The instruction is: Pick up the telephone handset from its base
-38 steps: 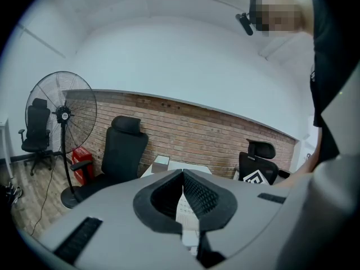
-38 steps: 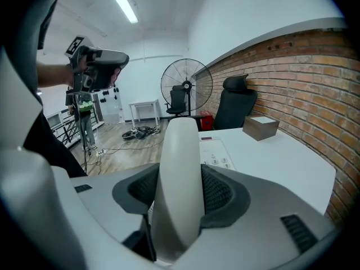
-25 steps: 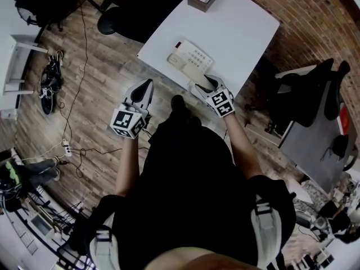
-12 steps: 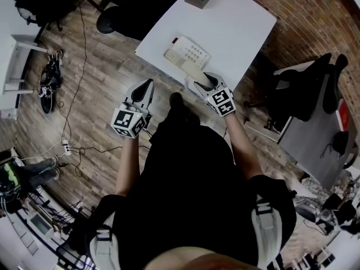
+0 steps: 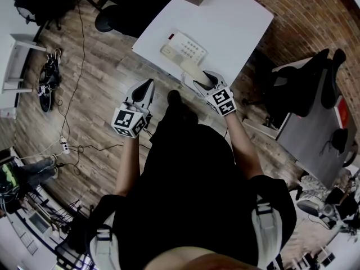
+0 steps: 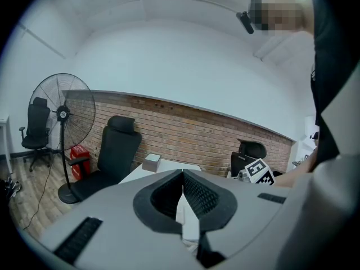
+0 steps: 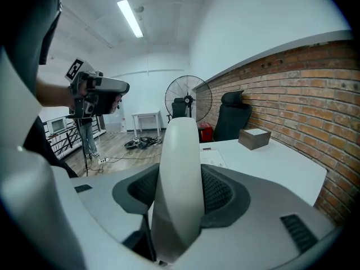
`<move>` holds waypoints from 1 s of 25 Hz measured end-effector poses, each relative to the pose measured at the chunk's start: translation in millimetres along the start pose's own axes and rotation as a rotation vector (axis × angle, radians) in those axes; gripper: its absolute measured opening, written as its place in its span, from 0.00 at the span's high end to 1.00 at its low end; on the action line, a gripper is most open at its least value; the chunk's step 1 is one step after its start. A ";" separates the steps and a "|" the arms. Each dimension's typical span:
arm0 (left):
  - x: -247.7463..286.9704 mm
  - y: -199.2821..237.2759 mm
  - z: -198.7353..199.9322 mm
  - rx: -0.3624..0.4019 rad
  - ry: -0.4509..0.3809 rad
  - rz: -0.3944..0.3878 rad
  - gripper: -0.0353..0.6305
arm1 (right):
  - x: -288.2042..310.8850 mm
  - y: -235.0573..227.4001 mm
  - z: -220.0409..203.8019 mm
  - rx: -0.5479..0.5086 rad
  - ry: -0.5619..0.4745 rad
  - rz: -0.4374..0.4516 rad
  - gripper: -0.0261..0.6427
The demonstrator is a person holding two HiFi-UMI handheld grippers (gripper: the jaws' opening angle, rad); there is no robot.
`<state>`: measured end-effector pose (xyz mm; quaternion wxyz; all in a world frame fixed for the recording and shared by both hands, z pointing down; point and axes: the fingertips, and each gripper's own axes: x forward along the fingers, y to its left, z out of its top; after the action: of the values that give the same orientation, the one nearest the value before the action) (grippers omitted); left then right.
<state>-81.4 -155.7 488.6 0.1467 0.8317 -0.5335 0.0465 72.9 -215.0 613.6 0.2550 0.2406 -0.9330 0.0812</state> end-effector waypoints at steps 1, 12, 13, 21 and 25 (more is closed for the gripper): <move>-1.2 -2.2 -1.3 -0.001 0.001 0.000 0.92 | -1.9 1.4 -0.5 -0.002 -0.003 0.002 0.65; -5.9 -23.9 -7.6 0.005 0.003 0.009 0.92 | -21.9 5.9 -3.0 -0.002 -0.037 0.020 0.65; -6.0 -26.2 -7.8 0.006 0.002 0.009 0.92 | -24.0 5.8 -2.6 -0.003 -0.042 0.021 0.65; -11.1 -38.4 -7.3 0.015 -0.005 0.013 0.92 | -39.0 8.5 -1.4 -0.007 -0.057 0.024 0.65; -13.2 -42.1 -8.3 0.017 -0.005 0.013 0.92 | -43.5 9.1 -1.9 -0.007 -0.062 0.026 0.65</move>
<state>-48.5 -125.5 485.3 0.1378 0.8295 -0.5390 0.0499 102.0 -188.9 592.6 0.2254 0.2298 -0.9439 0.0739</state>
